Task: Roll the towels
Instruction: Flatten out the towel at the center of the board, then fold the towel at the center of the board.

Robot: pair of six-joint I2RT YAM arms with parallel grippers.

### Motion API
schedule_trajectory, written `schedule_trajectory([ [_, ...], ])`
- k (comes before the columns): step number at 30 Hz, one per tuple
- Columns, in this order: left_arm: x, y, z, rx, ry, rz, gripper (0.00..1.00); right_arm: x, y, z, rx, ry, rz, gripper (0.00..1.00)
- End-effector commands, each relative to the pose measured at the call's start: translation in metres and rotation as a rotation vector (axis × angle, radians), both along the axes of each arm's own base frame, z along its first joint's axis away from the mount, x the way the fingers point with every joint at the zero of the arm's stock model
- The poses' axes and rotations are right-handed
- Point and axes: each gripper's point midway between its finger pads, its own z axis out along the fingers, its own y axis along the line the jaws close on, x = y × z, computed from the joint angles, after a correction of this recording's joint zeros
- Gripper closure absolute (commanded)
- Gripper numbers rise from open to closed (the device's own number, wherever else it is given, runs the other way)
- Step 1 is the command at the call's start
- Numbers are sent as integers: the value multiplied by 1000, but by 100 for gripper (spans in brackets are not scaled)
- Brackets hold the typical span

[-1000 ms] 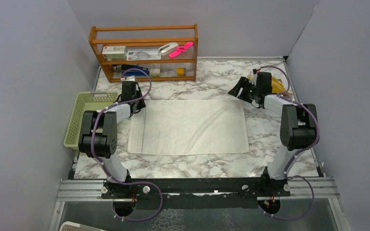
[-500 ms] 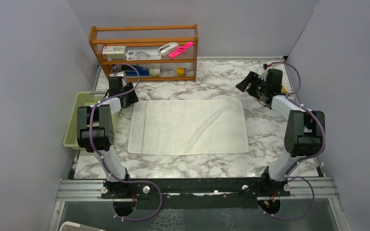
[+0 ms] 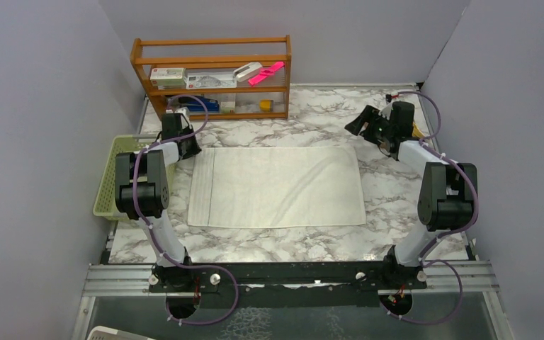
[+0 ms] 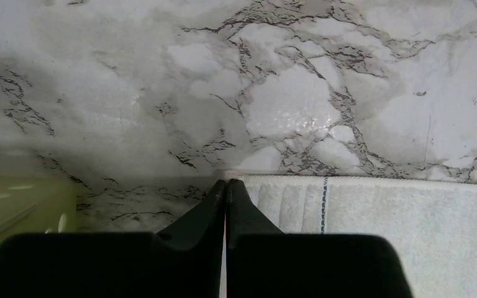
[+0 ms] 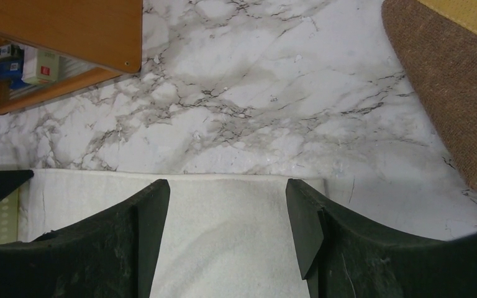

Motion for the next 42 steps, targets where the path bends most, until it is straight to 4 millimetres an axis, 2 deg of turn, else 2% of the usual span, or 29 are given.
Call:
schedule_trajectory([
  [1,-16,-8,-17,-12,60,-30,100,1,-5,-1,-13,-4,-20,30],
  [5,-18,-5,-12,4,36,-5,100,-2,-16,-18,-59,46,-65,30],
  [10,-12,-2,19,2,-62,38,100,-9,-34,-50,-149,146,-118,34],
  [14,-11,-3,33,-17,-108,54,100,-10,-45,-63,-220,187,-140,39],
  [20,-11,-10,32,-40,-105,41,100,-14,-39,-81,-241,233,-108,47],
  [30,-13,-13,26,-36,-92,29,100,-12,-27,-91,-357,266,-74,54],
  [42,-14,-12,34,-29,-104,27,100,-15,-34,-97,-473,302,-102,58],
])
